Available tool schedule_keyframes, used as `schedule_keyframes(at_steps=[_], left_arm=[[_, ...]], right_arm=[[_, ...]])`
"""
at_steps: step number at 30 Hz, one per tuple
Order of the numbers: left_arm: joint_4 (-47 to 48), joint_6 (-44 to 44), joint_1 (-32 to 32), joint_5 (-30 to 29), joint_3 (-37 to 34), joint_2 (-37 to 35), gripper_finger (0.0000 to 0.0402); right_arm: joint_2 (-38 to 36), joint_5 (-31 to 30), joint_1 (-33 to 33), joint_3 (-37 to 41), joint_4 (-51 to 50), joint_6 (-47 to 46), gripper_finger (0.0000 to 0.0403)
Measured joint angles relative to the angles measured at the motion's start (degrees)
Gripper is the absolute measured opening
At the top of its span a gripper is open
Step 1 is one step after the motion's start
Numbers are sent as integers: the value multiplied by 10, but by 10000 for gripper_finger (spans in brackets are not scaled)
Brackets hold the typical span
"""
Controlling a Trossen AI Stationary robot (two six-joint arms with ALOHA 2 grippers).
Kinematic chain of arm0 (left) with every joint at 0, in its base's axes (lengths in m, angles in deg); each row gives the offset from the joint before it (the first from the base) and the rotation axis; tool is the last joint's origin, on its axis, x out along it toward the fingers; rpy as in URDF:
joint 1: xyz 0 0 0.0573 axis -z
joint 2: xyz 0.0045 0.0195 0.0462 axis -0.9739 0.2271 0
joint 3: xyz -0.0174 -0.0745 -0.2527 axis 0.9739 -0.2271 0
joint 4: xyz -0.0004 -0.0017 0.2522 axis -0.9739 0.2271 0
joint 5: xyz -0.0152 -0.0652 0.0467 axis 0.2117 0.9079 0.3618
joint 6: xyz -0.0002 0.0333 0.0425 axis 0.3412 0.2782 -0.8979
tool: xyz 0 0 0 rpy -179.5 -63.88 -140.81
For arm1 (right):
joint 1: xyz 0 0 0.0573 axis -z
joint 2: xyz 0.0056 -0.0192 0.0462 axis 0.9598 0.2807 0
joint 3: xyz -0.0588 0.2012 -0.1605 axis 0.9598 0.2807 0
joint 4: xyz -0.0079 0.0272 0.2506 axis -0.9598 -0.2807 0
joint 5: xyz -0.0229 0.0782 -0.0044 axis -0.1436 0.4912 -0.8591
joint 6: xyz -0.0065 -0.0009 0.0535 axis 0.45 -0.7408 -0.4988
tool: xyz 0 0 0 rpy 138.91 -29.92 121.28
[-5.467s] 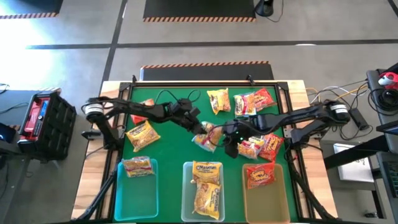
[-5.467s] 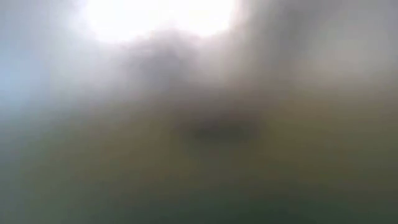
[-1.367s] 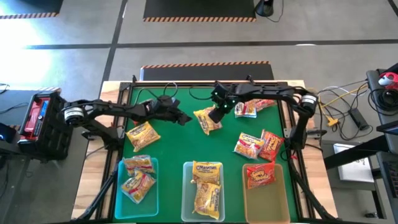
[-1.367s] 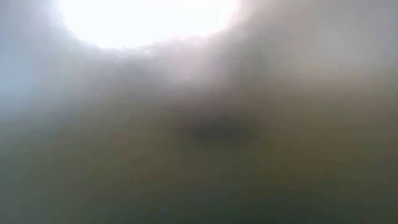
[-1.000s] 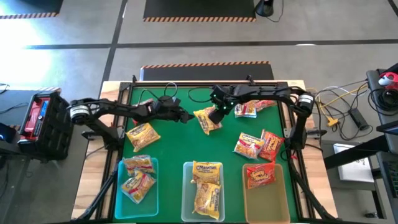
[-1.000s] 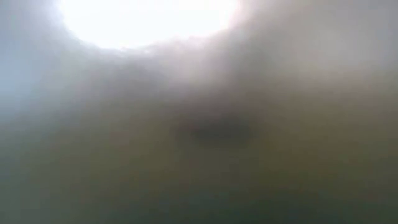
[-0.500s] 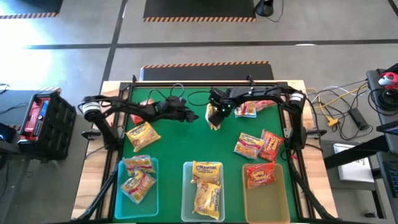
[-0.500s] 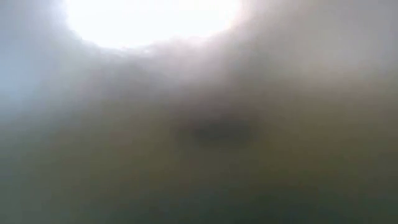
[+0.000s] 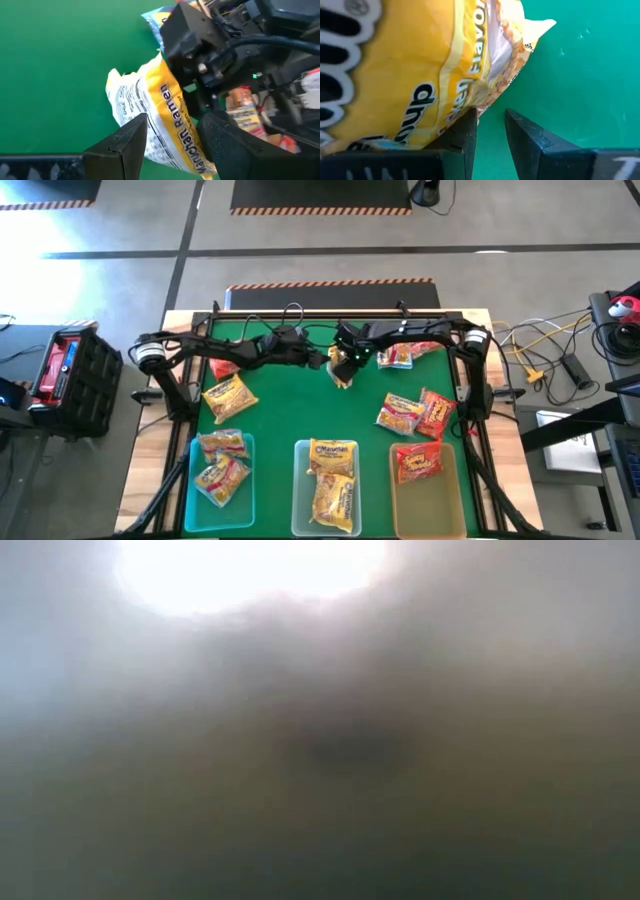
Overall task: Sort Maruchan noodles
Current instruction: Put the yellow noodle pack into the transparent bin
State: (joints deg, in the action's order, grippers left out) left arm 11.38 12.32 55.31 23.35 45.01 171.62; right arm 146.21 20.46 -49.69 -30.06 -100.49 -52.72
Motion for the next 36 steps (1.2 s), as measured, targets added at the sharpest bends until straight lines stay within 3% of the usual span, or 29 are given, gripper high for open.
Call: schedule_keyframes(at_steps=[15,26,30,36], left_arm=[[74,-9,0,-37,6,3,178],[22,21,0,-7,6,54,176],[38,20,0,3,6,49,148],[62,19,-1,57,6,44,70]], right_arm=[[1,5,-31,0,53,-2,93],[1,2,-33,6,55,-1,93],[-1,4,-33,6,47,7,93],[-11,4,-30,6,-17,29,93]])
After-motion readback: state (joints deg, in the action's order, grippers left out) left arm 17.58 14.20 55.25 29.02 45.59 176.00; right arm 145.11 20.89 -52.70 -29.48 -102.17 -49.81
